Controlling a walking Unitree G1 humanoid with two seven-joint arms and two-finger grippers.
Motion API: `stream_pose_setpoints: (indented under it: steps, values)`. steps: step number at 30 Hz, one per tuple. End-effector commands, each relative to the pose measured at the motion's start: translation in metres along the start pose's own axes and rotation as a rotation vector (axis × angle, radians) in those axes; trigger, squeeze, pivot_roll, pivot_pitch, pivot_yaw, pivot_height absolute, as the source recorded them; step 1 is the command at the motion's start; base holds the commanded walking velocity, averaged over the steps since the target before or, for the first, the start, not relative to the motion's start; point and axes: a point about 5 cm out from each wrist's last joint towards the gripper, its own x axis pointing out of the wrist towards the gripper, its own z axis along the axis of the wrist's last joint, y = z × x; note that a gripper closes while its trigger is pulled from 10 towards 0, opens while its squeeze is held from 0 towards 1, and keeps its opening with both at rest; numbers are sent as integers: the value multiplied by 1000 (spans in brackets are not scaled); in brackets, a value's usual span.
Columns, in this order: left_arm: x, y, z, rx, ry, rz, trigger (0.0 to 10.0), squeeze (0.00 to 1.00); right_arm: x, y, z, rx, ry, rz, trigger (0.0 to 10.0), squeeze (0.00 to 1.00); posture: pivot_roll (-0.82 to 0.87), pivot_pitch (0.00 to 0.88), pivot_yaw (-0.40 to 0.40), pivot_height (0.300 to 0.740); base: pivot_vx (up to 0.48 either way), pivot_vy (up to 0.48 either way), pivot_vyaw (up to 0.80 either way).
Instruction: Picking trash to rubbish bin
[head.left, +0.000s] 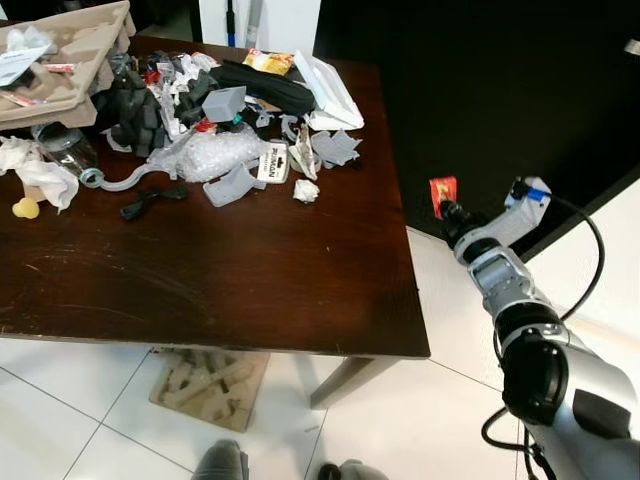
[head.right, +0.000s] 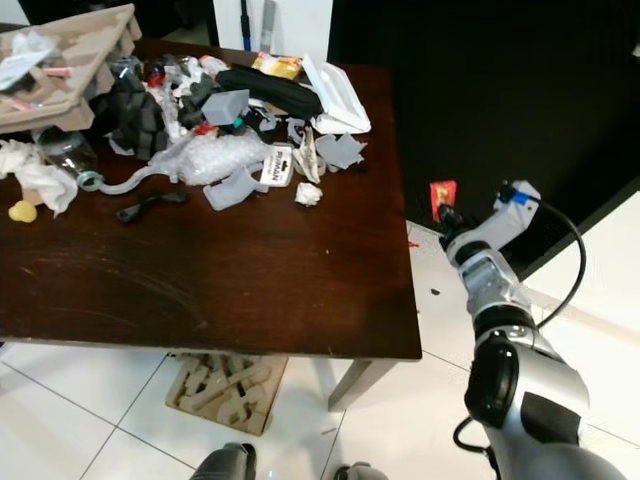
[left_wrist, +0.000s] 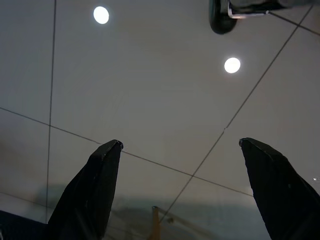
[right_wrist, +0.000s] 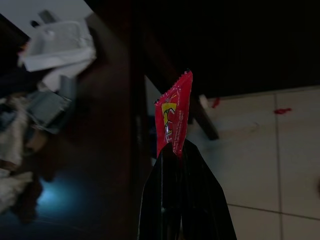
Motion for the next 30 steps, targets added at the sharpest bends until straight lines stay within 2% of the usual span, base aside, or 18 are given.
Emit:
stream_pose_setpoints:
  steps: [1, 2, 3, 5, 6, 8, 10, 11, 13, 14, 19, 21, 22, 23, 26, 28, 29, 30]
  values:
    - [-2, 8, -14, -30, 43, 41, 10000, 0, -6, -12, -8, -31, 22, -77, 10000, 0, 256, 159, -88, 740, 0, 0, 0]
    - [-2, 18, -13, -85, 32, 105, 10000, 0, -10, -24, -10, -94, 28, -202, 10000, 0, 262, 161, -89, 740, 0, 0, 0]
    - [-3, 25, -12, -136, 19, 144, 10000, 0, -13, -30, -11, -111, 31, -261, 10000, 0, 262, 161, -89, 740, 0, 0, 0]
    - [-3, 31, -11, -172, 6, 184, 10000, 0, -16, -35, -12, -128, 34, -310, 10000, 0, 267, 162, -91, 740, 0, 0, 0]
    - [-5, 46, -5, -203, -28, 268, 10000, 0, -21, -44, -13, -185, 53, -384, 10000, 0, 271, 163, -92, 740, 0, 0, 0]
    - [-7, 63, 4, -239, -77, 357, 10000, 0, -28, -54, -19, -249, 92, -444, 10000, 0, 277, 164, -97, 740, 0, 0, 0]
    - [-10, 75, 13, -265, -121, 420, 10000, 0, -34, -61, -27, -262, 125, -480, 10000, 0, 284, 161, -104, 740, 0, 0, 0]
    - [-10, 75, 13, -265, -121, 420, 10000, 0, -34, -61, -27, -262, 125, -480, 10000, 0, 284, 161, -104, 740, 0, 0, 0]
    - [-17, 100, 37, -285, -241, 527, 10000, 0, -50, -76, -49, -297, 220, -531, 10000, 0, 296, 156, -113, 740, 0, 0, 0]
    - [-17, 100, 37, -285, -241, 527, 10000, 0, -50, -76, -49, -297, 220, -531, 10000, 0, 296, 156, -113, 740, 0, 0, 0]
    - [-40, 137, 83, -290, -489, 738, 10000, 0, -87, -97, -99, -371, 433, -607, 10000, 0, 324, 149, -126, 740, 0, 0, 0]
    - [-43, 141, 88, -292, -520, 766, 10000, 0, -92, -98, -105, -374, 457, -616, 10000, 0, 324, 149, -126, 740, 0, 0, 0]
    - [-57, 148, 107, -284, -635, 833, 10000, 0, -104, -102, -121, -383, 520, -626, 10000, 0, 328, 148, -127, 740, 0, 0, 0]
    - [-65, 151, 117, -278, -697, 864, 10000, 0, -109, -103, -128, -389, 552, -623, 10000, 0, 331, 147, -127, 740, 0, 0, 0]
    - [-71, 152, 124, -274, -738, 885, 10000, 0, -113, -103, -132, -393, 572, -621, 10000, 0, 331, 146, -128, 740, 0, 0, 0]
    - [-90, 153, 147, -251, -862, 917, 10000, 0, -123, -105, -143, -421, 629, -614, 10000, 0, 336, 148, -130, 740, 0, 0, 0]
    - [-90, 153, 147, -251, -862, 917, 10000, 0, -123, -105, -143, -421, 629, -614, 10000, 0, 336, 148, -130, 740, 0, 0, 0]
    - [-108, 154, 169, -231, -968, 929, 10000, 0, -129, -105, -151, -448, 668, -601, 10000, 0, 336, 148, -130, 740, 0, 0, 0]
